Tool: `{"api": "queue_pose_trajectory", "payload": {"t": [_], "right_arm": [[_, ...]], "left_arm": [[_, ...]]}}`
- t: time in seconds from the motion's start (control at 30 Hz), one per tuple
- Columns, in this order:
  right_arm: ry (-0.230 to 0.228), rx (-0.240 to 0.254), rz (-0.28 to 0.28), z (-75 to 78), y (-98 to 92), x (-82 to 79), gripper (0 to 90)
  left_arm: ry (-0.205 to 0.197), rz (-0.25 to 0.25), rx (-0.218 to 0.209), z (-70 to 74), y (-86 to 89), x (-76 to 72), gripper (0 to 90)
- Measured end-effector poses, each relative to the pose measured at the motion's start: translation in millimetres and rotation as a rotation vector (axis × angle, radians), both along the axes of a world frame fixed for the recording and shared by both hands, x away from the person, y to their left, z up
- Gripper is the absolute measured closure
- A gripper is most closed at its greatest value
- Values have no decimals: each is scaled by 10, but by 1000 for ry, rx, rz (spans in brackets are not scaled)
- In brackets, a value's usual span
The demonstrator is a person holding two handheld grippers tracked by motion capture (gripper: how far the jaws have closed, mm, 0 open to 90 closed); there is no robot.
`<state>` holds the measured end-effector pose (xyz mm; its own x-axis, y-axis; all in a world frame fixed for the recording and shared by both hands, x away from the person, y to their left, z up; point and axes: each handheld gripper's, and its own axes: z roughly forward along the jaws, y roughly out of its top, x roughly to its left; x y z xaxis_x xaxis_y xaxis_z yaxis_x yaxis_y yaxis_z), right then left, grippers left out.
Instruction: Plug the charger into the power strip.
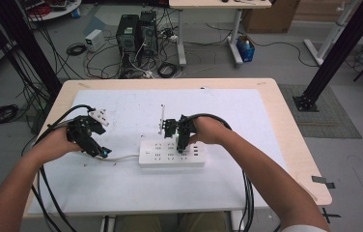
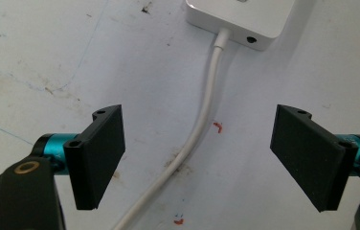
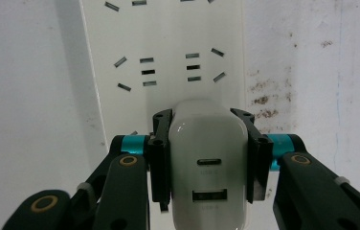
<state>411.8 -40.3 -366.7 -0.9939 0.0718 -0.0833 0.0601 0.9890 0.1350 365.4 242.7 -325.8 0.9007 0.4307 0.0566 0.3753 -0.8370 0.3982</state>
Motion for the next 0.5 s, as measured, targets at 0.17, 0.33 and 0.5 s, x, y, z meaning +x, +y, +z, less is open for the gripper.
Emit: {"api": "queue_pose_trajectory", "payload": {"t": [0.17,0.33,0.5], "right_arm": [[-13,-7,12,-8,11,-18,626],[-29,-19,27,-22,24,-46,625],[57,43,-22,-23,-52,82,625]], "left_arm": [[-5,-3,4,14,-5,-8,195],[-1,-3,5,3,-21,-2,195],[3,-8,8,4,-25,11,195]]}}
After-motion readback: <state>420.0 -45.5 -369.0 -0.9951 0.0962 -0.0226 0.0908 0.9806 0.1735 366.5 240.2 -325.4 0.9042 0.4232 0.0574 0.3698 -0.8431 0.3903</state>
